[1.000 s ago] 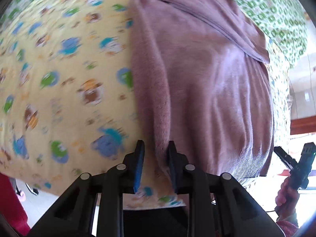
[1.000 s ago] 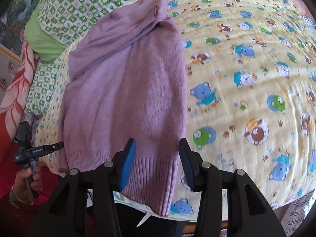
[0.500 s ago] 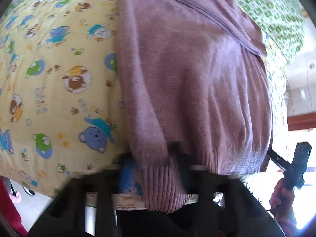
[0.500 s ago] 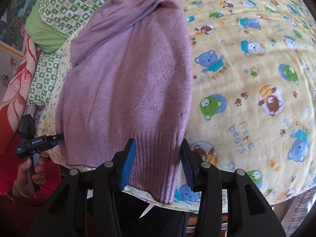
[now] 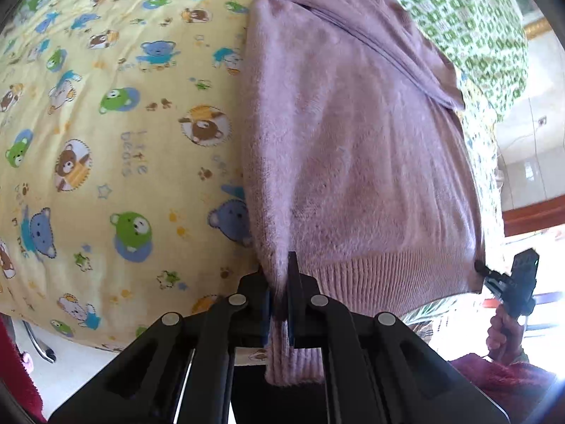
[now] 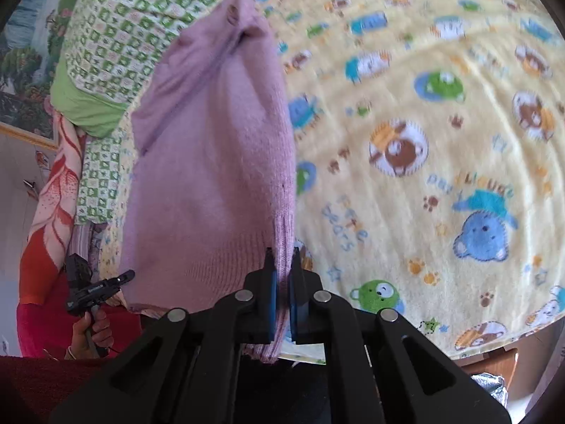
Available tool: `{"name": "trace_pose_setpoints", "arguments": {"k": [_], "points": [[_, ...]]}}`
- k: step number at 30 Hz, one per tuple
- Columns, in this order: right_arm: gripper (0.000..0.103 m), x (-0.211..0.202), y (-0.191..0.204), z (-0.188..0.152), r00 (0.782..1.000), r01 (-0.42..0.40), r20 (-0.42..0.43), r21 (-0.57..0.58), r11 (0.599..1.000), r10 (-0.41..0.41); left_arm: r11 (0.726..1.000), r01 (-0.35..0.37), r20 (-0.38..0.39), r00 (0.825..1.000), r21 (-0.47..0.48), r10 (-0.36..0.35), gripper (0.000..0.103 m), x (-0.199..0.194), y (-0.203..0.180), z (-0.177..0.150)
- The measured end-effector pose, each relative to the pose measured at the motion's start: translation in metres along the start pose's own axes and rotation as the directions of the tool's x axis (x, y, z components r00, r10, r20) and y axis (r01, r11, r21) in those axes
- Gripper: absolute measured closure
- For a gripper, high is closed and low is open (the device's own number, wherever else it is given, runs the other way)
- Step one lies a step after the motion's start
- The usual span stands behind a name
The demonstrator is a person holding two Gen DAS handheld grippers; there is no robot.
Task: Fold small clothes
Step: 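Grasp the ribbed hem with both grippers and lift it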
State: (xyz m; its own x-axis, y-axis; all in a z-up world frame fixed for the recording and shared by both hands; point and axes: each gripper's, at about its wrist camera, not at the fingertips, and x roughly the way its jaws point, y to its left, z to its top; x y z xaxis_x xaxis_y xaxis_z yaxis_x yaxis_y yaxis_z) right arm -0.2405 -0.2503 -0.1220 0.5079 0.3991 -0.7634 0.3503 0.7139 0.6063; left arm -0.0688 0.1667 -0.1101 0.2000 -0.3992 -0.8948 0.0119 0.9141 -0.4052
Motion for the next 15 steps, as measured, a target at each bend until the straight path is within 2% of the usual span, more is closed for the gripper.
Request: {"name": "trace_pose_setpoints", "arguments": {"k": [3, 5, 7, 10, 14, 15], "points": [[0.097, 0.0, 0.004, 0.002, 1.0, -0.015, -0.003, -0.013, 1.0, 0.015, 1.0, 0.009, -0.023, 1.0, -0.009, -0.009, 0.094, 0.003, -0.002, -0.002], [0.094, 0.002, 0.004, 0.004, 0.999, -0.032, -0.018, -0.007, 0.999, 0.031, 1.0, -0.01, -0.042, 0.999, -0.023, 0.009, 0.086, 0.008, -0.002, -0.005], [0.093, 0.005, 0.009, 0.005, 0.999, -0.024, -0.033, -0.005, 1.0, 0.024, 0.999, -0.004, -0.056, 0.998, -0.037, 0.002, 0.072, 0.01, -0.002, -0.008], [0.089, 0.006, 0.01, 0.004, 0.999, -0.024, -0.047, -0.019, 1.0, 0.023, 0.999, -0.017, -0.06, 0.998, -0.042, 0.015, 0.061, 0.014, -0.006, -0.014], [0.088, 0.014, 0.012, 0.0, 0.998, -0.041, -0.053, -0.026, 0.999, 0.039, 0.998, -0.059, -0.049, 0.997, 0.009, 0.059, 0.063, 0.023, -0.023, -0.016], [0.088, 0.015, 0.012, -0.001, 0.998, -0.044, -0.05, -0.031, 0.999, 0.042, 0.998, -0.051, -0.044, 0.998, 0.03, 0.053, 0.088, 0.022, -0.026, -0.017]]}}
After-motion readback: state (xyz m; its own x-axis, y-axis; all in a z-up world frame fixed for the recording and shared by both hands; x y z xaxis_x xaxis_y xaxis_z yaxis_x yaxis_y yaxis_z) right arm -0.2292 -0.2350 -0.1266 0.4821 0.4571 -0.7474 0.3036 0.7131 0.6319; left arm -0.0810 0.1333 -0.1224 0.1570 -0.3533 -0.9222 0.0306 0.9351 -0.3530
